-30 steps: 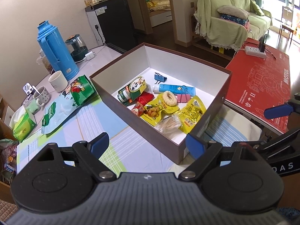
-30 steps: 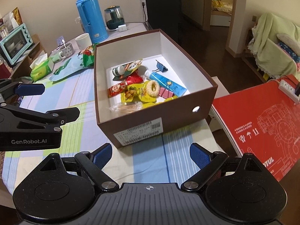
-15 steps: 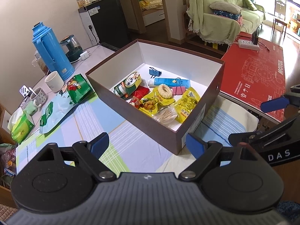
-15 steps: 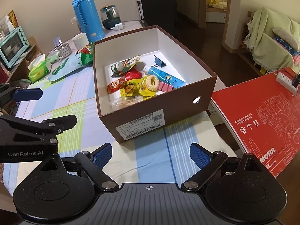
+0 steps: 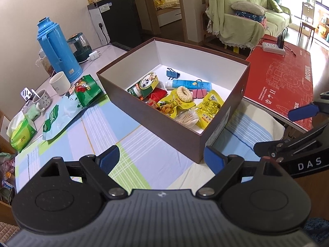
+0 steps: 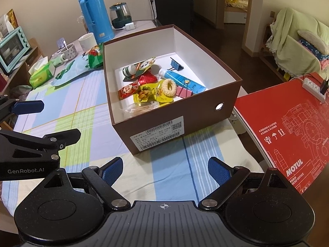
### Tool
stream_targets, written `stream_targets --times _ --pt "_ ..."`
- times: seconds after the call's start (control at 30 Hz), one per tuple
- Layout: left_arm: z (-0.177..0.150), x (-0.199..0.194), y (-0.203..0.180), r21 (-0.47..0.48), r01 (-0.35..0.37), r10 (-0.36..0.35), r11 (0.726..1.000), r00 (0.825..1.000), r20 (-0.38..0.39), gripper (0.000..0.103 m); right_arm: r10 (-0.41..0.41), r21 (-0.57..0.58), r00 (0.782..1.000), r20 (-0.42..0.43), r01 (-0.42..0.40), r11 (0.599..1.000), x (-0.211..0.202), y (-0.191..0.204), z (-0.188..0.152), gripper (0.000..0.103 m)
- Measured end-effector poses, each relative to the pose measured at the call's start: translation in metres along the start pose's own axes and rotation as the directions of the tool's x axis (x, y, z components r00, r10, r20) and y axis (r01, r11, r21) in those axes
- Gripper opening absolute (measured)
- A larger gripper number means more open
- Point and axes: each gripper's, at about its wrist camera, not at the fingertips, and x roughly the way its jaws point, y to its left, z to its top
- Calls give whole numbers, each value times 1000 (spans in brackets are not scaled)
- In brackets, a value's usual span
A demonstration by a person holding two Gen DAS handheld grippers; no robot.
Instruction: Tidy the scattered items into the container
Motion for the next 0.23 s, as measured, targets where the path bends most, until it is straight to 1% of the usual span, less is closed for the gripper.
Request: stream_targets --times 0.17,0.23 --pt "-3 0 3 3 4 -4 1000 1000 14 87 -5 -1 1000 -7 5 1000 3 4 0 92" --pt "-3 -1 5 2 3 -3 1000 1000 31 87 -6 -3 1000 -9 6 1000 3 5 0 92"
